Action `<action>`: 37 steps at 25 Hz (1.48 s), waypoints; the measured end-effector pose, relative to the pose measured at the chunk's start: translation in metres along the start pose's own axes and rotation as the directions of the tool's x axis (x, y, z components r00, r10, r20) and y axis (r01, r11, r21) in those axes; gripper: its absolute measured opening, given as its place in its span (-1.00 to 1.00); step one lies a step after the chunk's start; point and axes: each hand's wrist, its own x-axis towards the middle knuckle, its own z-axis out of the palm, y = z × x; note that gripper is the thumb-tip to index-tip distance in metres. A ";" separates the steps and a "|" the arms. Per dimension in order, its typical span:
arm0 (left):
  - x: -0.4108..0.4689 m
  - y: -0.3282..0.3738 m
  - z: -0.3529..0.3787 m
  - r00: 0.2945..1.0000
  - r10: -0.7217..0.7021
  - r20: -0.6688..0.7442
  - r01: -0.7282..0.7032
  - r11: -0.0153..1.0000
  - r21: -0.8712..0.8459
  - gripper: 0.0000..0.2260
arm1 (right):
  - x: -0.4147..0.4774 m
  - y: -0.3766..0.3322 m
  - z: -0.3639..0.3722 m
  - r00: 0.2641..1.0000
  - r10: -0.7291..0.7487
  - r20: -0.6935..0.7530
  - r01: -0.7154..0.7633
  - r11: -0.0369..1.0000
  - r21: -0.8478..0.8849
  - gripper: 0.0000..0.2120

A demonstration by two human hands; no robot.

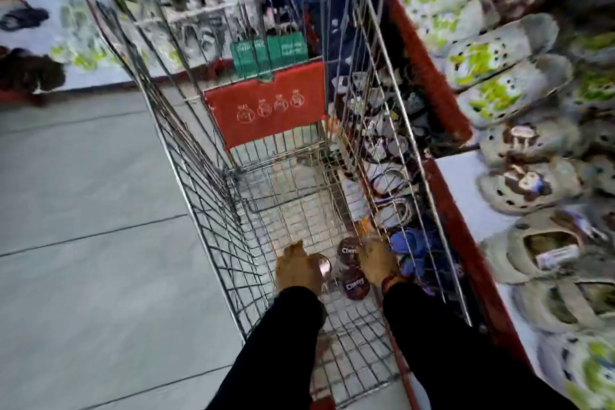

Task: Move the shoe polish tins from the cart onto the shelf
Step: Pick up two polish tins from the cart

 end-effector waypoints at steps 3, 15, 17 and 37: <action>0.026 -0.011 0.032 0.986 -0.140 0.093 0.150 0.983 -0.108 -0.52 | 0.023 0.007 0.015 0.998 0.051 -0.027 -0.050 0.998 0.039 -0.65; 0.054 -0.017 0.067 0.958 -0.278 0.076 0.288 0.939 -0.187 -0.59 | 0.044 0.021 0.038 0.965 0.262 -0.016 -0.249 0.935 0.254 -0.46; 0.053 -0.018 0.065 0.959 -0.276 0.066 0.283 0.916 -0.286 -0.63 | 0.040 0.018 0.036 0.954 0.294 -0.051 -0.258 0.898 0.357 -0.48; -0.129 0.025 -0.063 0.954 -0.279 -0.112 0.052 0.519 -0.853 -0.63 | -0.144 -0.024 -0.087 0.928 0.344 -0.141 -0.021 0.429 0.903 -0.72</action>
